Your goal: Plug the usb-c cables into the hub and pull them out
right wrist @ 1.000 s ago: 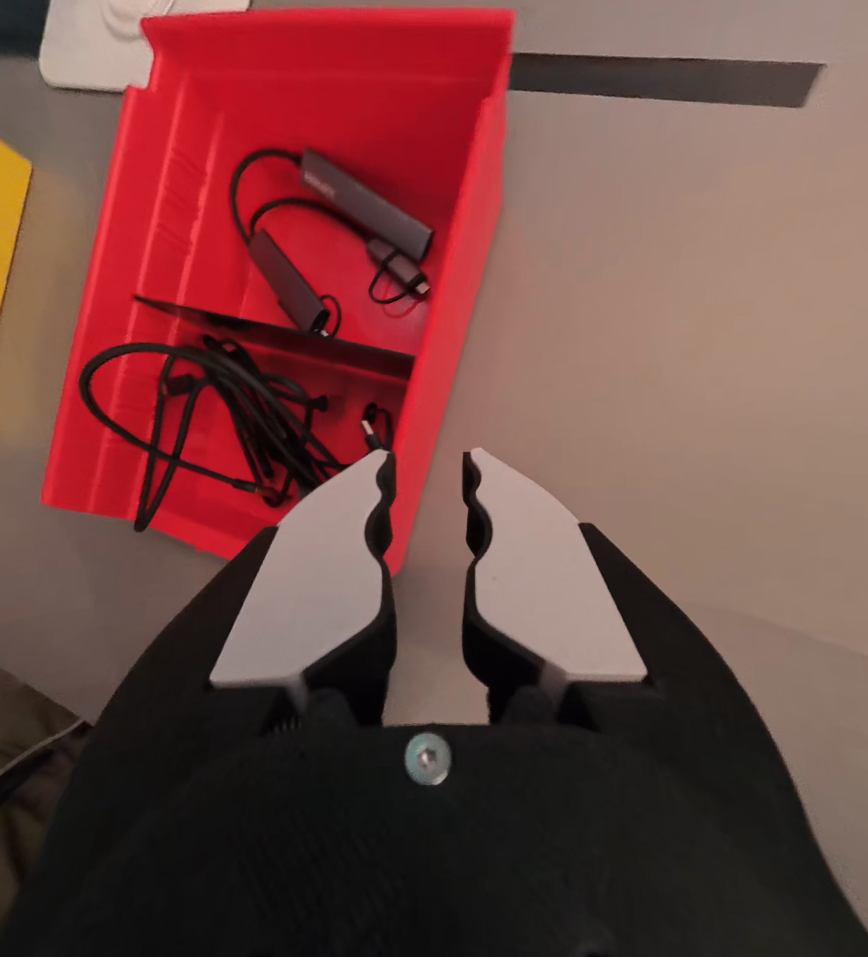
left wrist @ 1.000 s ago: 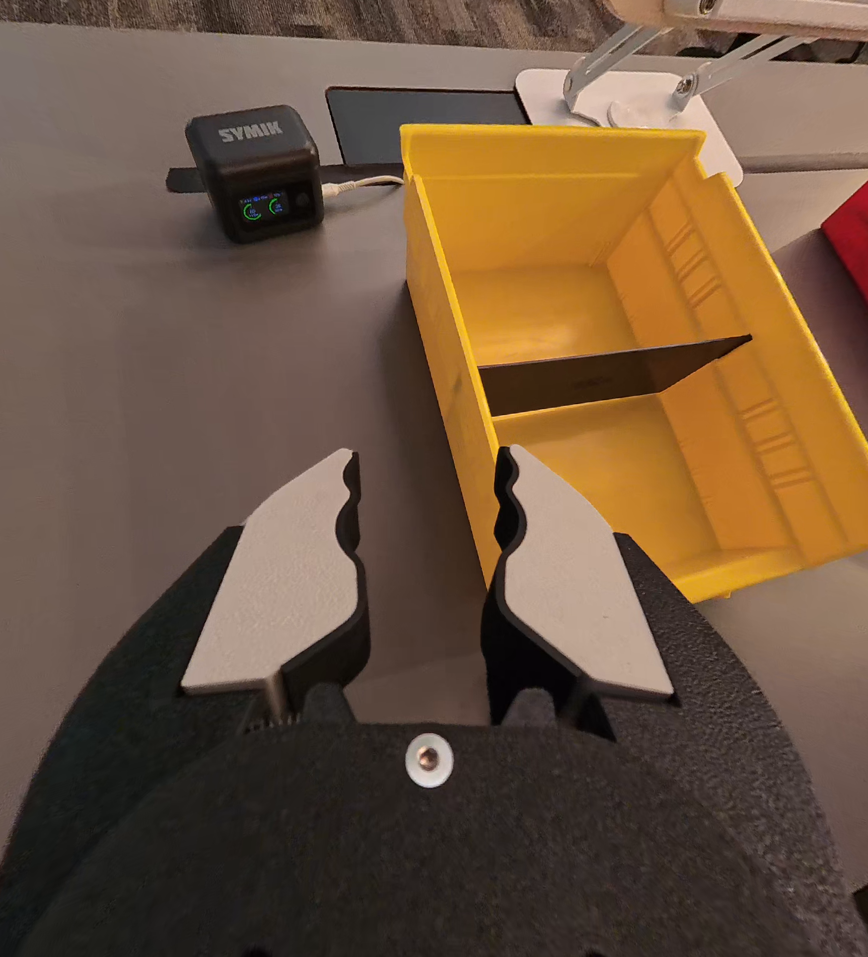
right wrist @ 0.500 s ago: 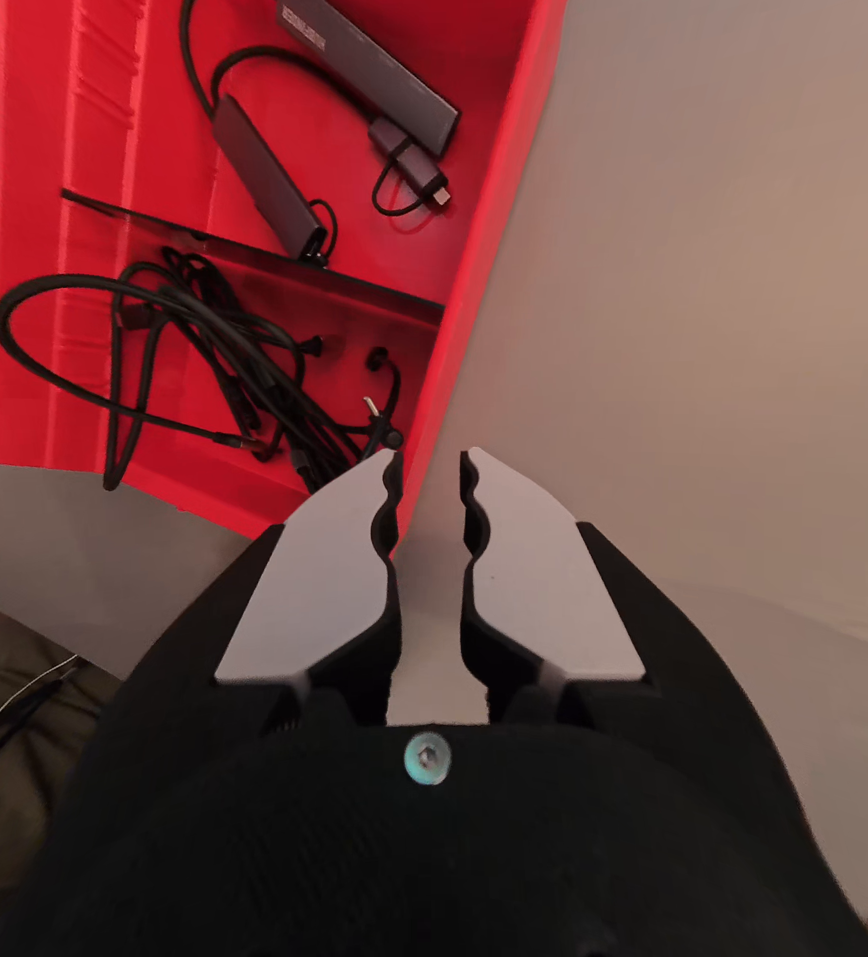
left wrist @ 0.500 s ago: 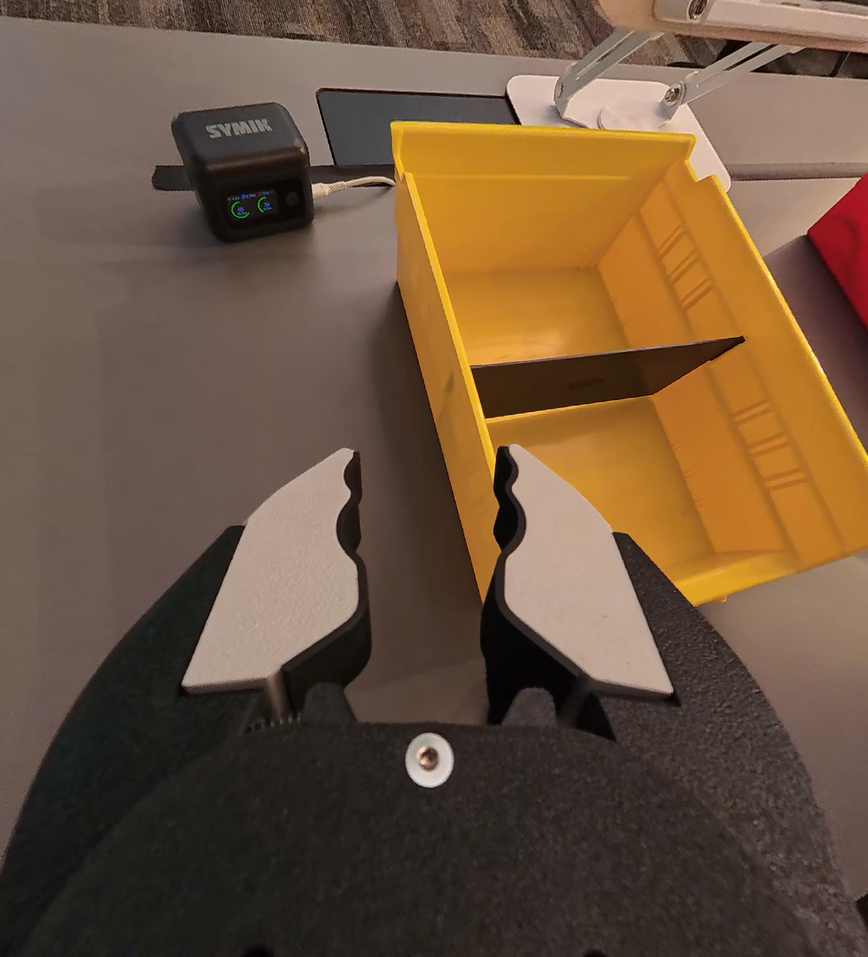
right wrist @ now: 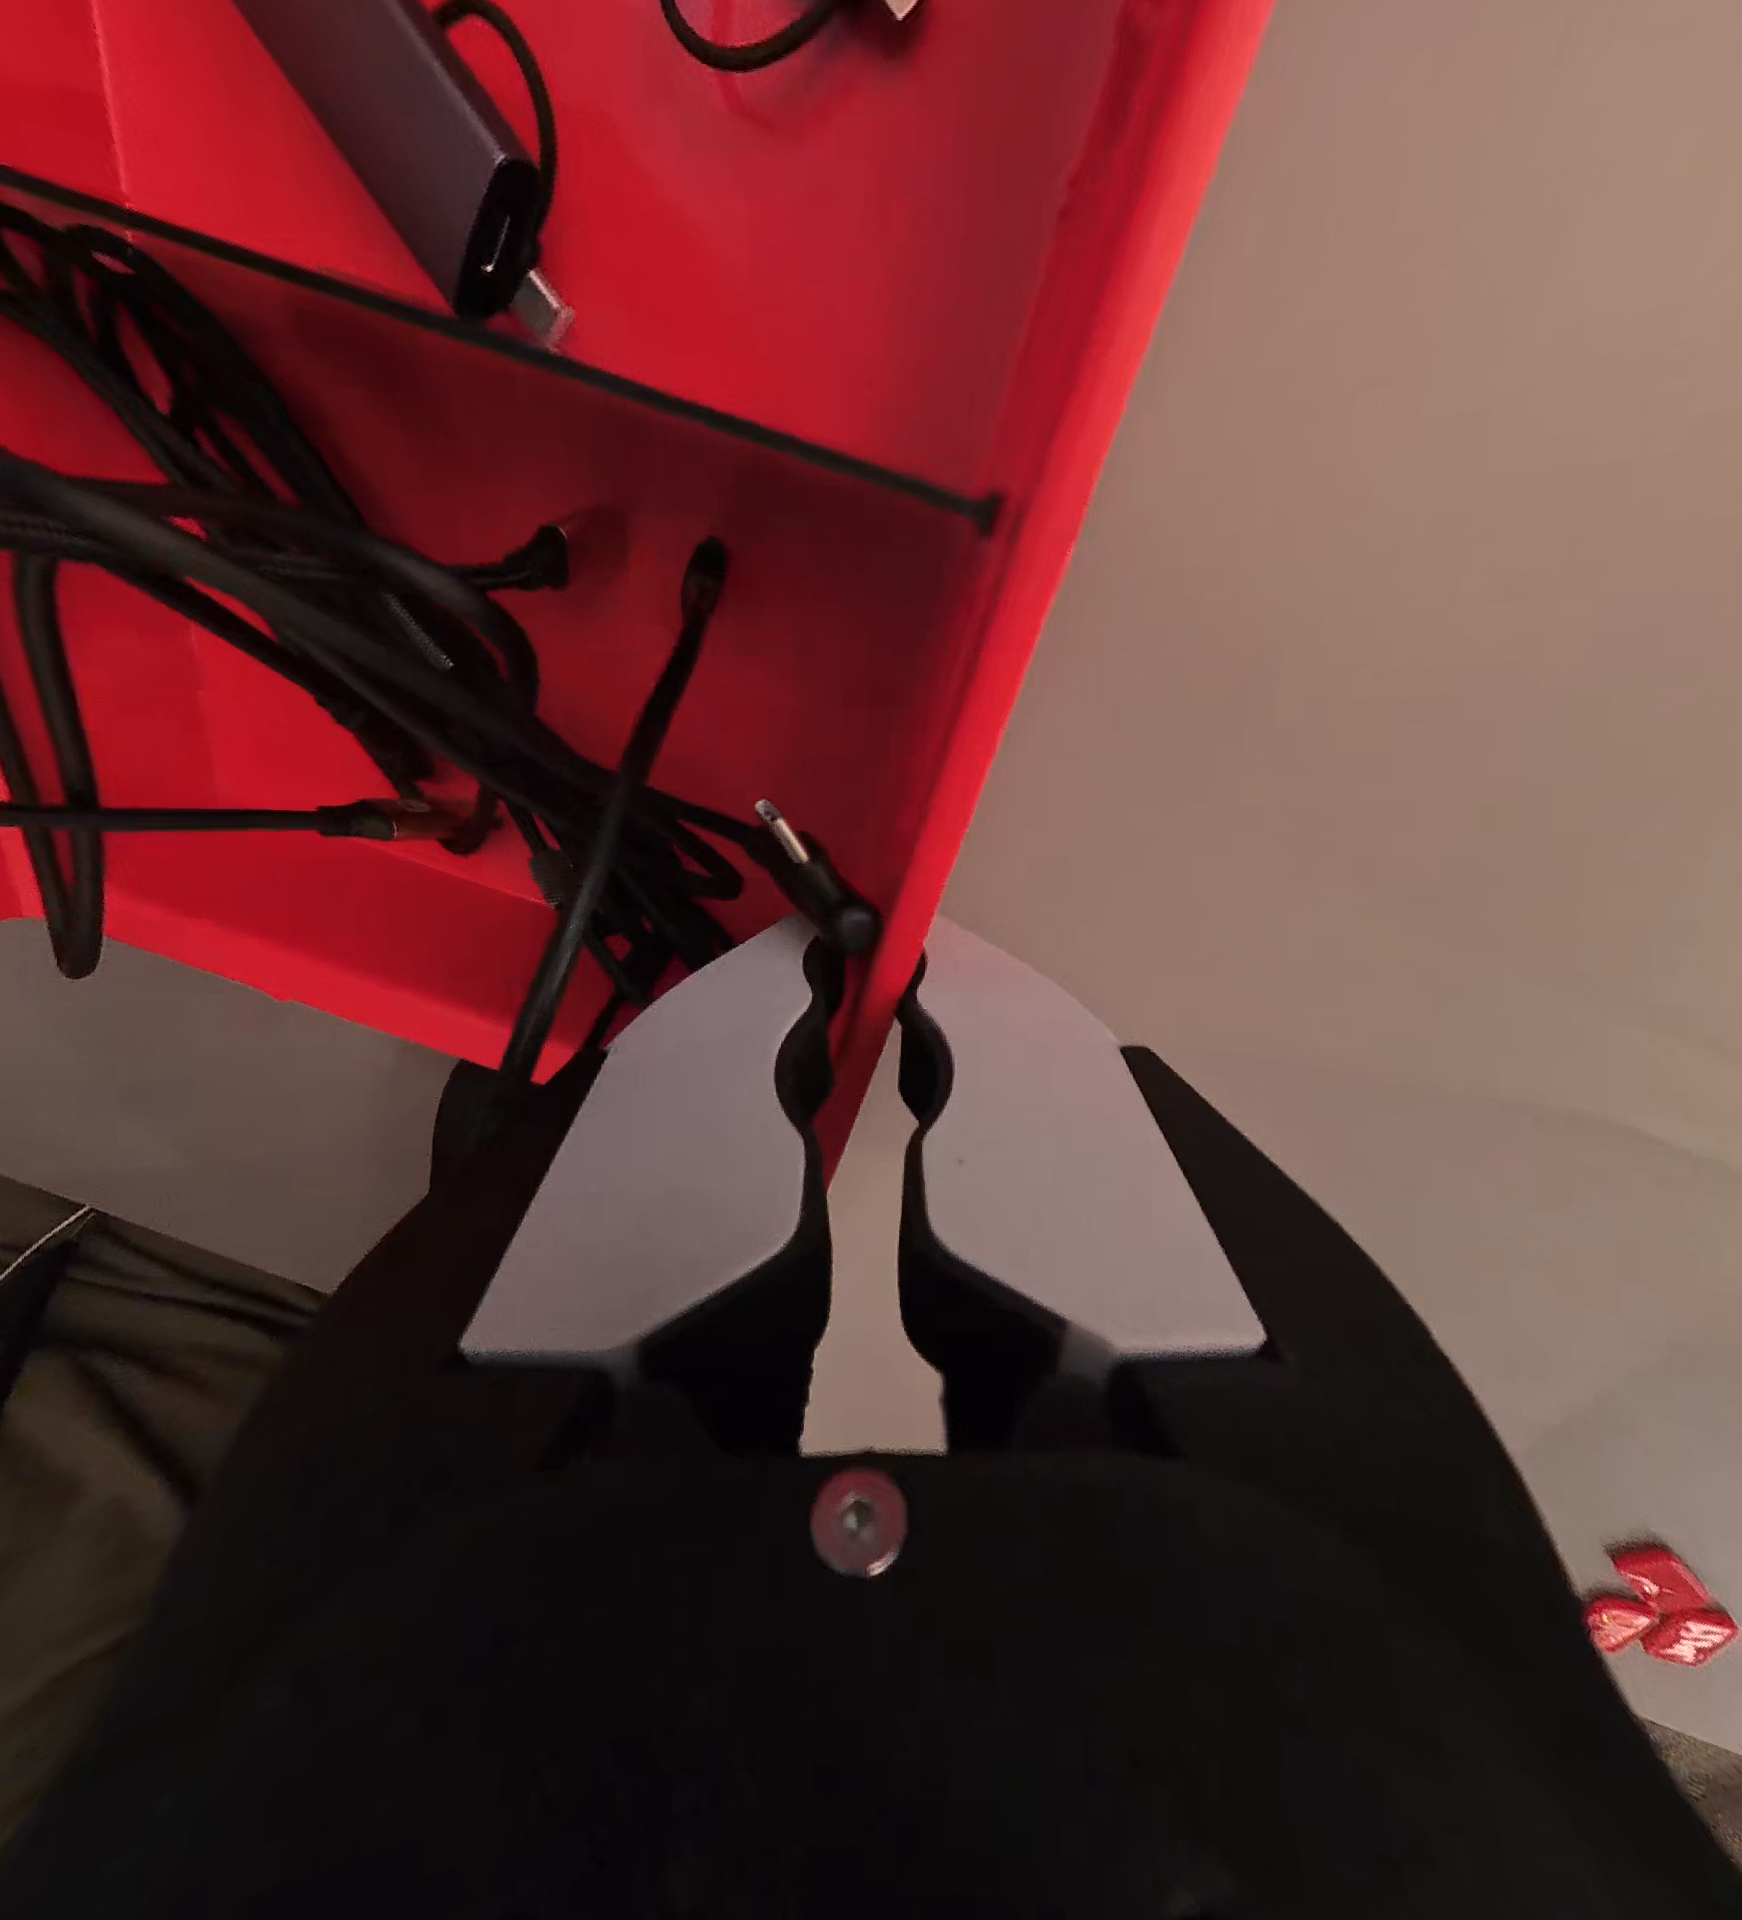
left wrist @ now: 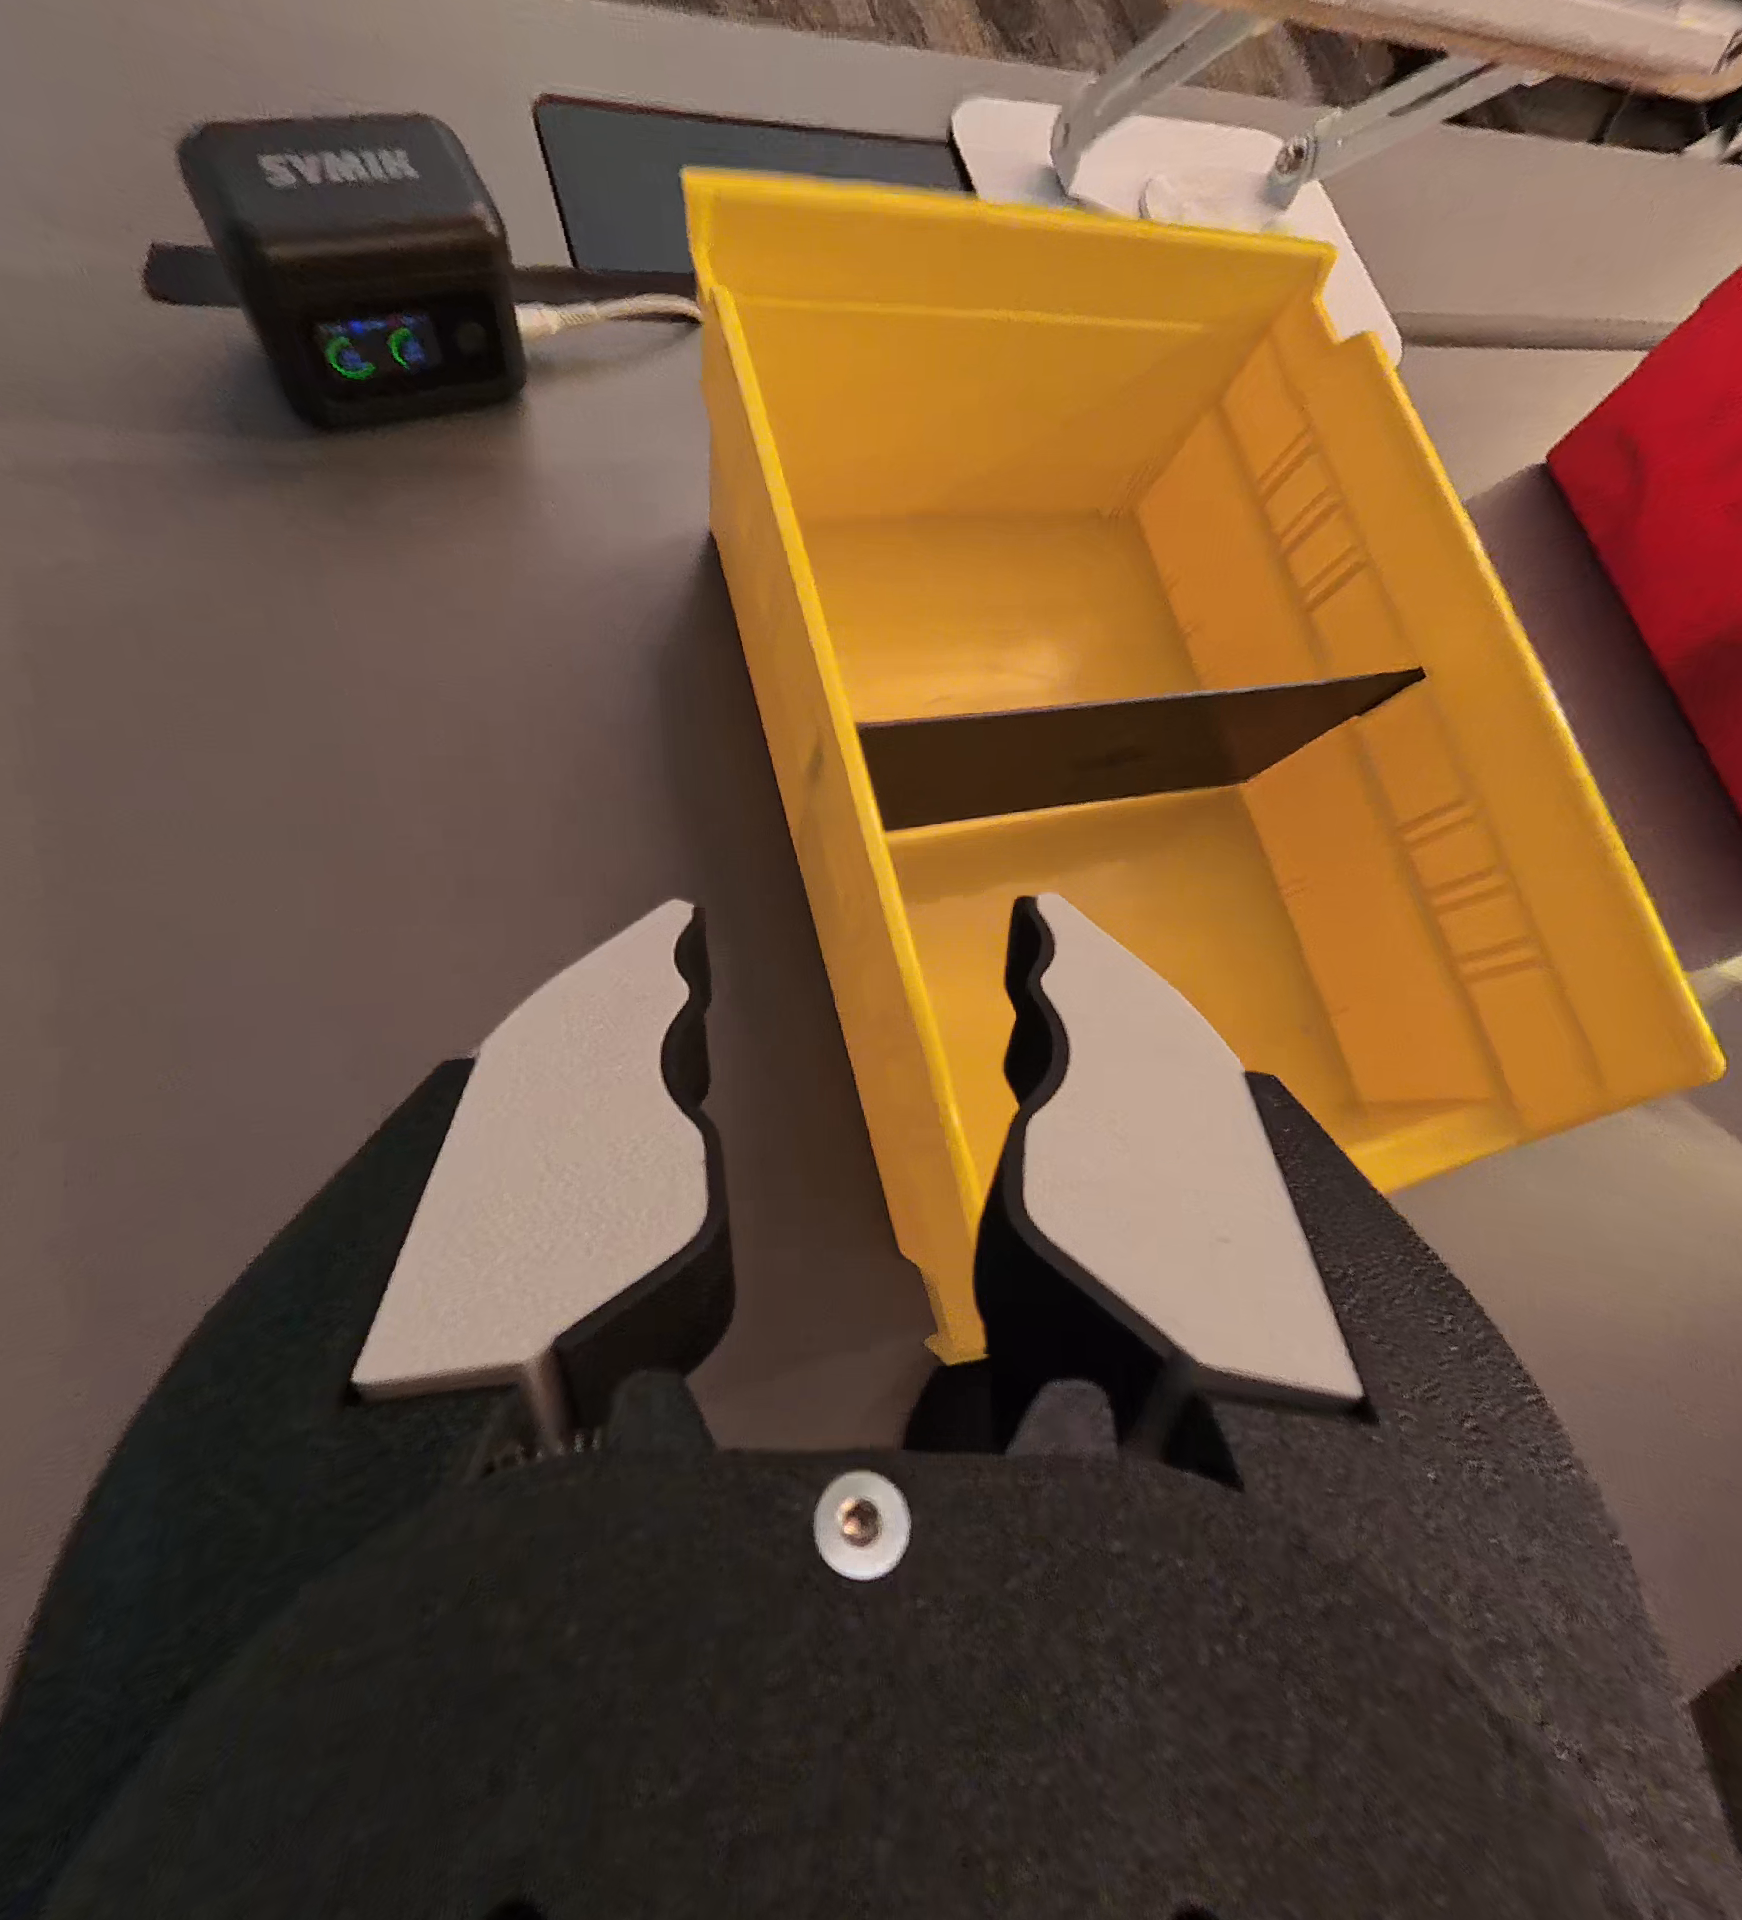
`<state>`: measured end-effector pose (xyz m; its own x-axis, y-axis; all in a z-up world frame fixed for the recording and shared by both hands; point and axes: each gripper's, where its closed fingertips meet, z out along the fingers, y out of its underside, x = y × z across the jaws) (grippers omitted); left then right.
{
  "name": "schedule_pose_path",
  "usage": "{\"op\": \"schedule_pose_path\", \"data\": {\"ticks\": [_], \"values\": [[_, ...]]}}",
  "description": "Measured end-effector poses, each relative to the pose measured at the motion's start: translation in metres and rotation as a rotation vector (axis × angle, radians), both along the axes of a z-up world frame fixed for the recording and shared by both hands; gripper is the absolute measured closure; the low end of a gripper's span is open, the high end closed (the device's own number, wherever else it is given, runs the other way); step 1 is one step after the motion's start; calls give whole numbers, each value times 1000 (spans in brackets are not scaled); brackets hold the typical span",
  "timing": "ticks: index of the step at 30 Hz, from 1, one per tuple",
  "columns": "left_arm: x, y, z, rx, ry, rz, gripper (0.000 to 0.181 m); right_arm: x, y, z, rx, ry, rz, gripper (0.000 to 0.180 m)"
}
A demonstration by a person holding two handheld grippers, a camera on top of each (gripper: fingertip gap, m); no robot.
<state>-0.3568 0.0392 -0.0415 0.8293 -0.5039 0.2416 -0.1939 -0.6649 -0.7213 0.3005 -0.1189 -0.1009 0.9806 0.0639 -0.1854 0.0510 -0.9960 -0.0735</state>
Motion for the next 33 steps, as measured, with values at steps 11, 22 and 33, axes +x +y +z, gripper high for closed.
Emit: {"op": "schedule_pose_path", "data": {"ticks": [11,22,33], "values": [[17,-16,-73,-142,381,-120,155,-22,0,0,-36,45,29,171],[80,-50,-77,-155,504,-103,151,-95,22,1,-40,-56,176,167],[101,-63,-63,-82,453,-94,142,-131,33,2,12,-100,185,162]]}}
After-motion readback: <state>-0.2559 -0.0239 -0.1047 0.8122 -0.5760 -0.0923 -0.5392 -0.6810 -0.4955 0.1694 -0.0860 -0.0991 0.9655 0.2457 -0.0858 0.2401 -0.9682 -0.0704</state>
